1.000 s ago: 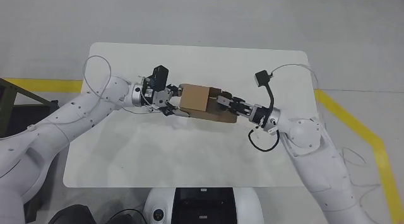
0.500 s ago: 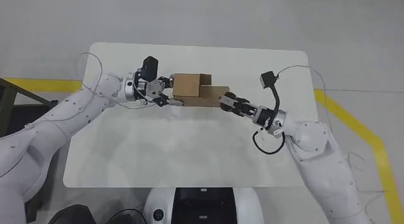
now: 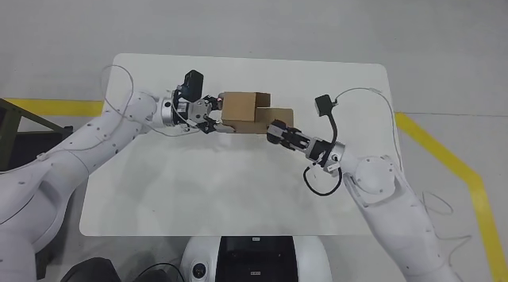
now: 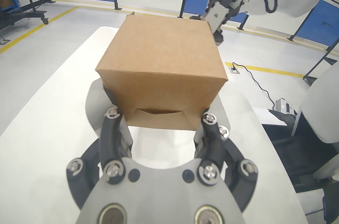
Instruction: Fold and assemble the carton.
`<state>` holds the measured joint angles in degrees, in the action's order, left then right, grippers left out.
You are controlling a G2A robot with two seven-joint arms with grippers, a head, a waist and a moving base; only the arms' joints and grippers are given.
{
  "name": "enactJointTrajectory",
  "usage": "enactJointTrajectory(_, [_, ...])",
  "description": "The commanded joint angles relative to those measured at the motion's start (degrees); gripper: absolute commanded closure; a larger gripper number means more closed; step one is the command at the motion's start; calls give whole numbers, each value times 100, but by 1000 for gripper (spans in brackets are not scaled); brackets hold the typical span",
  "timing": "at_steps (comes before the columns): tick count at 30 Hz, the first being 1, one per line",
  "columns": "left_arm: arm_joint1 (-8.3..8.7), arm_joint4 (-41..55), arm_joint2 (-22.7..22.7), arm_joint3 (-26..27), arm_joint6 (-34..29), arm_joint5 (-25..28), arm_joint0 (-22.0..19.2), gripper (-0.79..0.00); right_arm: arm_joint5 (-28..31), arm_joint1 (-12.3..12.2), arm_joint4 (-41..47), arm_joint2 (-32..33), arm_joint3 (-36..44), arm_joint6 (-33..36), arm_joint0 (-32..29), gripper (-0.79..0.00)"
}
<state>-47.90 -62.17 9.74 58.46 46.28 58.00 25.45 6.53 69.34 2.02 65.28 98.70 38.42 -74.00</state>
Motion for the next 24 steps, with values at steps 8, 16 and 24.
enactJointTrajectory(8, [51,-140,0,320,0,0,145,-166,-1,41,-137,-230,-257,-47,265,0])
enactJointTrajectory(16, [67,-139,0,383,0,0,152,-163,36,68,-46,-329,-354,-72,377,0])
enactJointTrajectory(24, [85,-82,0,322,0,0,146,-160,-128,-9,-202,183,-276,-378,304,0])
